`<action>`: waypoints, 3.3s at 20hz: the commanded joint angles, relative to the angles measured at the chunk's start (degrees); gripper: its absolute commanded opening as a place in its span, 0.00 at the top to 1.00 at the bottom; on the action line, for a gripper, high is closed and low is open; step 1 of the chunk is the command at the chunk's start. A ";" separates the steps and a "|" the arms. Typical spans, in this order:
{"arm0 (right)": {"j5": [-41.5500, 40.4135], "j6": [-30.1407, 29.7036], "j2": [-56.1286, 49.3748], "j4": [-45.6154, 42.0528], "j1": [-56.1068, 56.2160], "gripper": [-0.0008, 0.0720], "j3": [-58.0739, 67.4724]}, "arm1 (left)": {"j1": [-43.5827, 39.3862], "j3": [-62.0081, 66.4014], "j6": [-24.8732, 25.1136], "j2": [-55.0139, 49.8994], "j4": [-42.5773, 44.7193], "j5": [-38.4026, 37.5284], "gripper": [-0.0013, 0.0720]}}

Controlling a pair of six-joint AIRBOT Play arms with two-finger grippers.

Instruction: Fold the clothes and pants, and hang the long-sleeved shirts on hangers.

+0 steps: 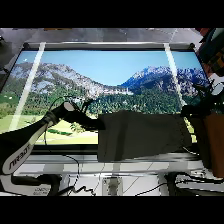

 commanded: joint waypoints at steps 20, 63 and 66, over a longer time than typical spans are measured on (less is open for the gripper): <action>-12.61 -10.32 -9.86 38.05 -0.61 0.14 -21.88 | 12.87 12.02 -2.54 5.14 27.47 -10.97 0.98; -14.91 3.54 -4.26 21.14 20.81 0.95 4.31 | 13.29 17.16 -2.54 7.91 41.16 -7.58 0.04; -8.13 10.64 0.20 12.00 13.53 0.95 13.22 | 13.29 20.81 -2.54 12.24 45.09 -7.52 0.04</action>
